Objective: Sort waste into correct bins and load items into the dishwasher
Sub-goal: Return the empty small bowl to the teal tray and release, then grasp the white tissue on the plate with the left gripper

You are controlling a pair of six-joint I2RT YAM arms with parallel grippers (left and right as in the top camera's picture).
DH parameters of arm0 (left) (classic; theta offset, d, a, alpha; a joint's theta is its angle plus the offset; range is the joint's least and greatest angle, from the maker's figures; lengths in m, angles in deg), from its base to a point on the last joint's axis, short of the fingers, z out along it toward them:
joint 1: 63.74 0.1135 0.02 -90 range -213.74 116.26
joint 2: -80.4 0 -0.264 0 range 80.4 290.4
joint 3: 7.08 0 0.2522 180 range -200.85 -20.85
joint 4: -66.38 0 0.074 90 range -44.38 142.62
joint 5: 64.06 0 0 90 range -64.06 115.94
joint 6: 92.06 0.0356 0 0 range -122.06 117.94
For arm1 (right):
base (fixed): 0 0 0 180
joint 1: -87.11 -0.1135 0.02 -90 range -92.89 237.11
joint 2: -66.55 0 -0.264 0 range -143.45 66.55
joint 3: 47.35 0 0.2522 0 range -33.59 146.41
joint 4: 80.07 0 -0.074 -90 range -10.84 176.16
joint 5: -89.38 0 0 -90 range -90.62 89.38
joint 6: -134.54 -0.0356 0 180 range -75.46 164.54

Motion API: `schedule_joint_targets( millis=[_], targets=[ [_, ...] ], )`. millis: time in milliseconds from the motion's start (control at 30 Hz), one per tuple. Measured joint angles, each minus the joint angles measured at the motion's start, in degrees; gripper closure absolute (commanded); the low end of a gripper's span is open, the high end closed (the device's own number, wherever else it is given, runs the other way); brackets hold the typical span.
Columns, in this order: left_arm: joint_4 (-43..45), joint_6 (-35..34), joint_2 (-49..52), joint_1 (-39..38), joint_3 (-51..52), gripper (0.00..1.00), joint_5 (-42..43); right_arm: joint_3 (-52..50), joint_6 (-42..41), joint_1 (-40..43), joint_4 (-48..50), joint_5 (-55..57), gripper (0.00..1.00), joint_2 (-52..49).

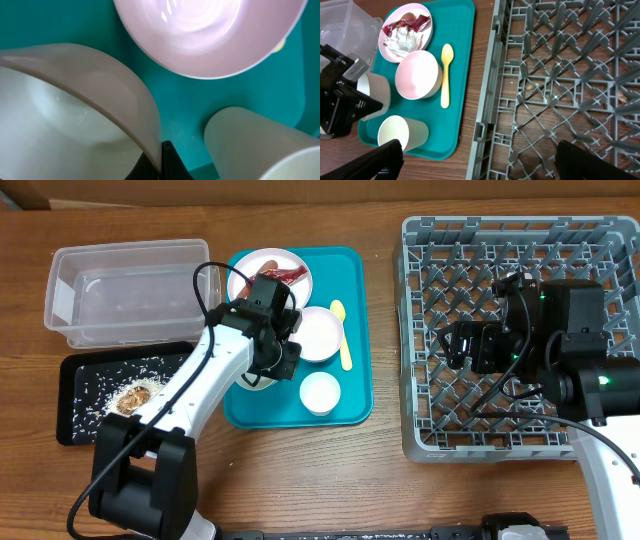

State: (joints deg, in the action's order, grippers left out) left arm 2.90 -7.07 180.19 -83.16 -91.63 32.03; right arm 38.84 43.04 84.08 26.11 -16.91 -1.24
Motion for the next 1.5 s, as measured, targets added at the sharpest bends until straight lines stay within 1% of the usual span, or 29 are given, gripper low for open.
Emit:
schedule_joint_targets(
  millis=[67,100,200,267,300,467,567,633,667,733,767,833,1033,1167,1233,1333,1500],
  targets=[
    [1.0,-0.4,0.0,0.0,0.5,0.87,-0.4,0.0,0.0,0.0,0.0,0.0,0.00,0.0],
    [1.4,-0.5,0.0,0.0,0.7,0.82,-0.5,0.0,0.0,0.0,0.0,0.0,0.00,0.0],
    [1.6,-0.7,0.0,0.0,0.7,0.55,-0.9,0.0,0.0,0.0,-0.2,0.0,0.00,0.0],
    [1.6,-1.1,0.0,0.0,0.7,0.47,-1.0,0.0,0.0,0.0,-0.5,0.0,0.00,0.0],
    [1.6,-1.1,0.0,0.0,0.7,0.46,-1.0,0.0,0.0,0.0,-0.5,0.0,0.00,0.0],
    [0.9,-1.2,0.0,0.0,0.6,0.45,-1.0,0.0,0.0,0.0,-0.6,0.0,0.00,0.0],
    [-3.2,-1.2,0.2,0.0,-1.2,0.45,-1.0,0.0,0.0,0.0,-0.6,0.0,0.00,0.0],
    [-6.8,-1.2,0.5,0.0,-4.8,0.44,-1.1,0.0,0.0,0.0,-0.6,0.0,0.00,0.0],
    [-8.3,-1.2,0.7,0.0,-7.1,0.42,-1.2,0.0,0.0,0.0,-0.6,0.0,0.00,0.0],
    [-11.0,-1.1,0.7,0.0,-13.2,0.28,-1.3,0.0,0.0,0.0,-0.6,0.0,0.00,0.0],
    [-11.6,-1.0,0.7,0.0,-16.1,0.23,-1.4,0.0,0.0,0.0,-0.6,0.0,0.00,0.0],
    [-11.6,-1.4,0.7,0.0,-22.4,0.18,-1.5,0.0,0.0,0.0,-0.6,0.0,0.00,0.0],
    [-8.1,-2.6,2.1,0.4,-37.0,0.14,-2.4,0.0,0.0,0.0,-0.5,0.0,0.00,0.0],
    [-8.2,-4.5,8.8,1.4,-46.1,0.13,-4.7,0.0,0.0,0.0,-0.6,0.0,0.00,0.0],
    [-8.8,-6.1,13.8,1.8,-48.8,0.10,-6.1,0.0,0.0,0.0,-0.8,0.0,0.00,0.0],
    [-10.0,-9.4,22.0,1.9,-50.0,0.07,-7.5,0.0,0.0,0.0,-1.2,0.0,0.00,0.0],
    [-12.2,-14.5,33.3,1.9,-49.9,0.07,-8.1,0.0,0.0,0.0,-1.8,0.0,0.00,0.0]
  ],
)
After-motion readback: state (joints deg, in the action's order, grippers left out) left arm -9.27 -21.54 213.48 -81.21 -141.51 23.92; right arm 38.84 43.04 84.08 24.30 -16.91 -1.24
